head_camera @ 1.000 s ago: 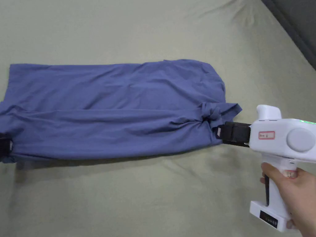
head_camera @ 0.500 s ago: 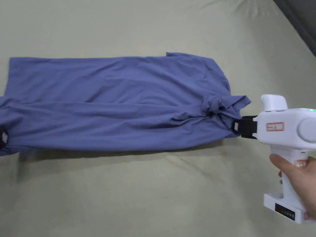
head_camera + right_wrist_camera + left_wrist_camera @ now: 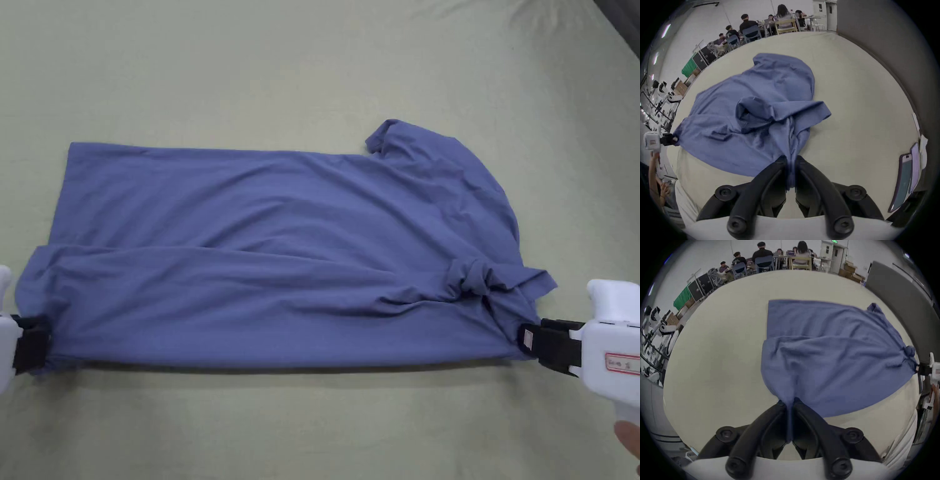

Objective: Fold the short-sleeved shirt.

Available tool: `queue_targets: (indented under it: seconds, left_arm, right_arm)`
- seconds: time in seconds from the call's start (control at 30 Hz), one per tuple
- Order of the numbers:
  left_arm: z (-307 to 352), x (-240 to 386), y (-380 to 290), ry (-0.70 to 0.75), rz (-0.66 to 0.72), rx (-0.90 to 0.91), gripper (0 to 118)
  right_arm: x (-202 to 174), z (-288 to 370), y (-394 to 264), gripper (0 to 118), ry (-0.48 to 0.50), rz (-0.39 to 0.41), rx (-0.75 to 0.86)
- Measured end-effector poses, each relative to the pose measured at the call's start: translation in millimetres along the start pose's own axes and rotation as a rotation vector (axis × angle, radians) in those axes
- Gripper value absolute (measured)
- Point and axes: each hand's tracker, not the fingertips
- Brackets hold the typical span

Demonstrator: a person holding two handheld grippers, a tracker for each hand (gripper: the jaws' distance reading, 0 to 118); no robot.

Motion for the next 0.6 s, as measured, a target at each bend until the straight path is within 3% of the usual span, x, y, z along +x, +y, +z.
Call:
queue_targets:
  seconds: [0.1,0.13,0.2,0.23,0.27,0.4,0.43,0.47,0.5,0.53,0.6]
  left_arm:
    - [-5,-1,-2,0.007,0.021,-0.003,1]
    - [-2,-3,0,-0.001,0.07,0.012,6]
    - [7,-10,1,-0.02,0.122,0.038,54]
    - [14,-13,1,-0.02,0.116,0.034,72]
    - [21,-15,1,-0.02,0.121,0.039,78]
    - [93,-18,-13,-0.012,0.192,0.193,78]
    - [114,-16,-19,-0.02,0.221,0.253,77]
    - [131,-17,-23,-0.045,0.251,0.298,56]
    - [147,-17,-28,-0.092,0.243,0.354,11]
    - [158,-15,-29,-0.095,0.229,0.396,0]
    - [171,-10,-23,-0.01,0.207,0.467,0]
  right_arm:
    - [-3,-6,5,10,-0.018,0.018,-0.013]
    - [-5,-5,9,22,-0.017,0.021,-0.01]
    - [-10,4,13,83,-0.049,0.052,-0.011]
    - [-14,10,14,101,-0.06,0.067,-0.008]
    - [-17,20,15,107,-0.067,0.084,0.019]
    - [-28,71,8,106,-0.067,0.051,0.109]
    - [-31,81,5,102,-0.047,0.04,0.138]
    - [-34,91,3,74,-0.032,0.037,0.16]
    - [-38,100,-1,24,-0.012,0.056,0.195]
    - [-41,107,-4,2,-0.003,0.061,0.228]
    - [-48,112,-4,2,-0.007,0.024,0.289]
